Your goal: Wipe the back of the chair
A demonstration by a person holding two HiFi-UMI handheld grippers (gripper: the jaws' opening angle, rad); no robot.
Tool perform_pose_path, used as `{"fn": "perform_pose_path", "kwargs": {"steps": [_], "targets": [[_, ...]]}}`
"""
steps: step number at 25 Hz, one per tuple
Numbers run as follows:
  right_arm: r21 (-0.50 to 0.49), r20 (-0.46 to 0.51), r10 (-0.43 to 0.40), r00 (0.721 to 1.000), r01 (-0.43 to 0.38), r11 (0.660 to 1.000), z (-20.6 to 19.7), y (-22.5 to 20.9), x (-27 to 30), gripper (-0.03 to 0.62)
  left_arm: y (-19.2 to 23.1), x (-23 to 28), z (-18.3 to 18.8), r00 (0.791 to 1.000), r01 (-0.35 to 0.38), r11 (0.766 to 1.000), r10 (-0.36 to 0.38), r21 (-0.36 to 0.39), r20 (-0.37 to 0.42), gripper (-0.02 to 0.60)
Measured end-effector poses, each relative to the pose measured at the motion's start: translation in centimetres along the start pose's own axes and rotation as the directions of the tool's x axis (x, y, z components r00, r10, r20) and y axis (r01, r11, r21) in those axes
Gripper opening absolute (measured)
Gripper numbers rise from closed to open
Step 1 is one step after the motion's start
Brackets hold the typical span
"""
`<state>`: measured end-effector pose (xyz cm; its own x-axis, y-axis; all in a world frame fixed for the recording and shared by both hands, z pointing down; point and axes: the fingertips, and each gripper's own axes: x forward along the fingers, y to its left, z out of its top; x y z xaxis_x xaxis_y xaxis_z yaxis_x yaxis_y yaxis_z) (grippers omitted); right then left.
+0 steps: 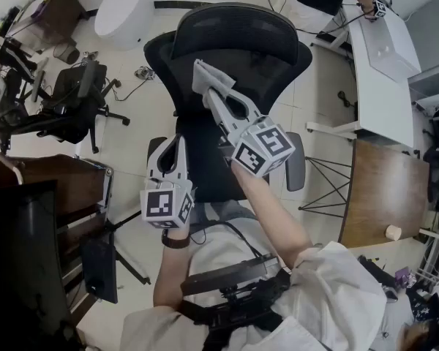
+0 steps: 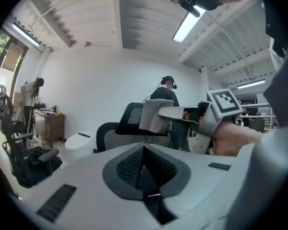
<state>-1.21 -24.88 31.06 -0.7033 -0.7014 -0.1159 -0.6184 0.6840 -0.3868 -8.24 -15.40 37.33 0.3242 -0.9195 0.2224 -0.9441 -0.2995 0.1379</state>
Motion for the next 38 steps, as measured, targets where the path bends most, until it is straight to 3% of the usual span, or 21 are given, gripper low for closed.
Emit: {"fn": "perform_pose_path", "kwargs": {"steps": [4, 8, 11, 14, 16, 17, 18, 20, 23, 25, 28, 30, 33, 36, 38], "targets": [[-0.122, 0.018, -0.047, 0.999, 0.049, 0.991, 1.7, 0.1, 8.0, 0.014, 3.9, -0.9, 0.7, 0.999, 0.035, 0.999, -0.035, -0.013, 0.009, 0.023], [-0.165, 0.044, -0.218, 0.975, 0.222, 0.961, 5.3, -6.0, 7.9, 0.014, 6.1, -0.7, 2.7, 0.998, 0.055, 0.998, -0.054, -0.038, 0.026, 0.023], [-0.16, 0.105, -0.393, 0.914, 0.405, 0.9, 8.4, -11.6, 2.8, 0.014, 7.2, 0.3, 3.3, 0.997, 0.074, 0.997, -0.074, -0.021, 0.011, 0.023], [-0.125, 0.188, -0.559, 0.807, 0.584, 0.802, 10.6, -15.0, -3.7, 0.014, 7.1, 0.6, 3.8, 0.992, 0.122, 0.992, -0.122, 0.002, 0.016, 0.023], [-0.108, 0.223, -0.618, 0.754, 0.649, 0.753, 10.5, -15.4, -6.1, 0.014, 6.8, 0.6, 4.1, 0.988, 0.154, 0.988, -0.154, 0.005, 0.022, 0.023], [-0.122, 0.225, -0.623, 0.749, 0.656, 0.745, 9.7, -14.8, -6.2, 0.014, 6.7, 0.6, 4.2, 0.986, 0.163, 0.987, -0.163, 0.007, 0.02, 0.023], [-0.147, 0.214, -0.61, 0.763, 0.643, 0.752, 8.5, -13.9, -5.4, 0.014, 6.7, 0.6, 4.3, 0.986, 0.168, 0.986, -0.168, 0.009, 0.015, 0.023], [-0.182, 0.159, -0.541, 0.826, 0.563, 0.806, 5.3, -11.2, -1.3, 0.014, 6.8, 0.7, 4.4, 0.985, 0.17, 0.985, -0.17, 0.012, 0.006, 0.023], [-0.187, 0.046, -0.367, 0.929, 0.369, 0.911, 0.3, -5.4, 7.4, 0.014, 6.7, 0.5, 5.3, 0.985, 0.169, 0.985, -0.169, 0.028, 0.014, 0.023], [-0.181, -0.03, -0.233, 0.972, 0.224, 0.958, -2.5, -1.2, 12.4, 0.014, 6.6, 0.7, 5.7, 0.986, 0.167, 0.985, -0.168, 0.039, 0.015, 0.023], [-0.178, -0.098, -0.131, 0.987, 0.112, 0.978, -4.9, 1.5, 15.3, 0.014, 6.8, 1.0, 6.0, 0.987, 0.158, 0.987, -0.159, 0.037, 0.011, 0.023], [-0.158, -0.1, -0.174, 0.98, 0.157, 0.975, -5.4, -0.9, 13.4, 0.014, 7.1, 0.6, 6.0, 0.988, 0.155, 0.987, -0.155, 0.032, 0.015, 0.023], [-0.136, -0.082, -0.367, 0.927, 0.355, 0.925, -4.8, -9.1, 6.7, 0.014, 7.1, 0.1, 6.0, 0.987, 0.16, 0.987, -0.161, 0.031, 0.017, 0.023], [-0.094, -0.014, -0.597, 0.802, 0.593, 0.8, -2.9, -18.1, -0.8, 0.014, 7.5, 0.2, 5.4, 0.987, 0.16, 0.987, -0.16, 0.024, 0.001, 0.023], [-0.044, 0.025, -0.695, 0.719, 0.695, 0.717, -2.3, -21.8, -3.9, 0.014, 7.8, 0.3, 5.1, 0.987, 0.16, 0.987, -0.16, 0.013, -0.009, 0.023]]}}
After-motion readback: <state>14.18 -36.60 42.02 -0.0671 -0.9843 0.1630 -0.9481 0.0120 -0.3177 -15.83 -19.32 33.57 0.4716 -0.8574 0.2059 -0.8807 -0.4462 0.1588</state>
